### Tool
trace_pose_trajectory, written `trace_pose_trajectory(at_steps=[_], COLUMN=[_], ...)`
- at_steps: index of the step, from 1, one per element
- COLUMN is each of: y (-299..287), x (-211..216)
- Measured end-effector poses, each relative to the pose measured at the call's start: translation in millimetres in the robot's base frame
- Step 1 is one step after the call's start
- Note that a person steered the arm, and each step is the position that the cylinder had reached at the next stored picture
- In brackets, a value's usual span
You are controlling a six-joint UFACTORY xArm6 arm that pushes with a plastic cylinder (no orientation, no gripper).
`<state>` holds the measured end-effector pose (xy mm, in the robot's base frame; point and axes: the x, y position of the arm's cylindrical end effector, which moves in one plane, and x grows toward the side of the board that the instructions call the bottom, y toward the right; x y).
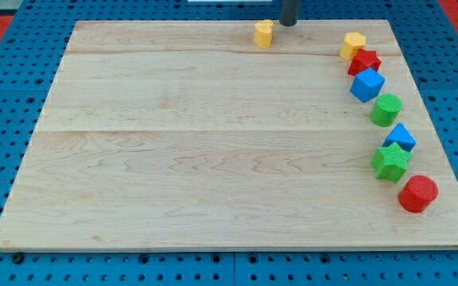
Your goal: Slide the yellow heart towards the center of the board
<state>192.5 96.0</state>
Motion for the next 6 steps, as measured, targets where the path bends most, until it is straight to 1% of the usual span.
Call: trace_pose_trajectory(at_steps=[1,2,3,4,6], y=[-32,-40,-46,-46,-54], x=[1,26,40,79,136])
